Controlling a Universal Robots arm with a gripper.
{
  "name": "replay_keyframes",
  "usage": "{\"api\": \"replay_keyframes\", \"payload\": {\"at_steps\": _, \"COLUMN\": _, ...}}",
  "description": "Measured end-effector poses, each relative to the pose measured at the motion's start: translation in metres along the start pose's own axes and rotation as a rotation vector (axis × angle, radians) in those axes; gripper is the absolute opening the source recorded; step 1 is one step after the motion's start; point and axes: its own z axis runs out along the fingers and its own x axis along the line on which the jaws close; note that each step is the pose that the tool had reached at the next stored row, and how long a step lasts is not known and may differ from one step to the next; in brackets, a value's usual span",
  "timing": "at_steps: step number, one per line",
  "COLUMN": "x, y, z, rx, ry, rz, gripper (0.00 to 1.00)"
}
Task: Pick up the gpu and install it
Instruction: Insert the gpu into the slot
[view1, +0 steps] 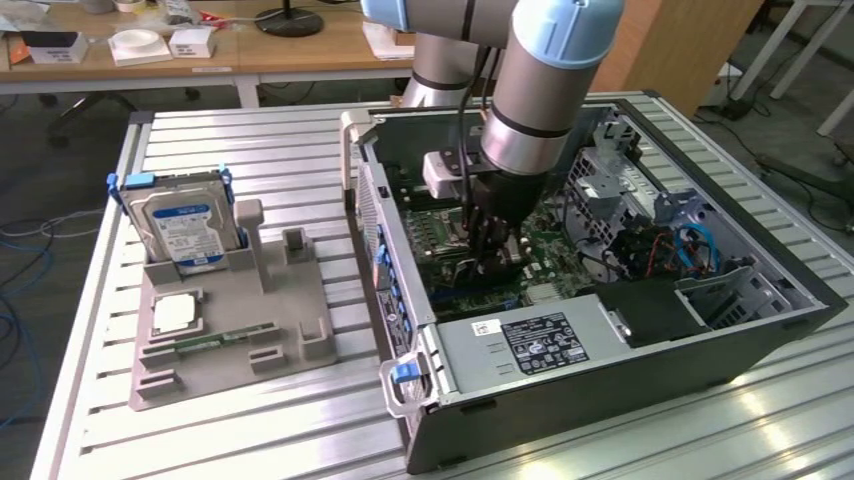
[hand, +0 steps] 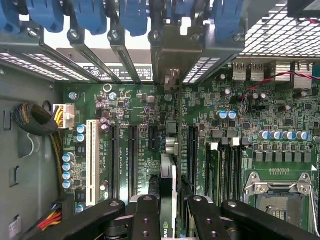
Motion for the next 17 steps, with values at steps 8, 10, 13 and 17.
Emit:
{"api": "replay_keyframes", "payload": {"at_steps": 8, "x": 0.0002, "y": 0.0034, "z": 0.0021, "rx": -0.0002, "ry": 0.0001, "rz": 0.0, "gripper": 0.26}}
{"api": "replay_keyframes", "payload": {"at_steps": 10, "x": 0.0001, "y": 0.0034, "z": 0.0022, "rx": -0.0002, "ry": -0.0001, "rz": 0.0, "gripper": 0.26}}
{"api": "replay_keyframes", "payload": {"at_steps": 13, "x": 0.0001, "y": 0.0036, "z": 0.0023, "rx": -0.0002, "ry": -0.0004, "rz": 0.0, "gripper": 0.26}}
{"api": "replay_keyframes", "payload": {"at_steps": 17, "x": 0.0001, "y": 0.0061, "z": 0.0055, "rx": 0.0001, "ry": -0.0007, "rz": -0.001, "gripper": 0.26}}
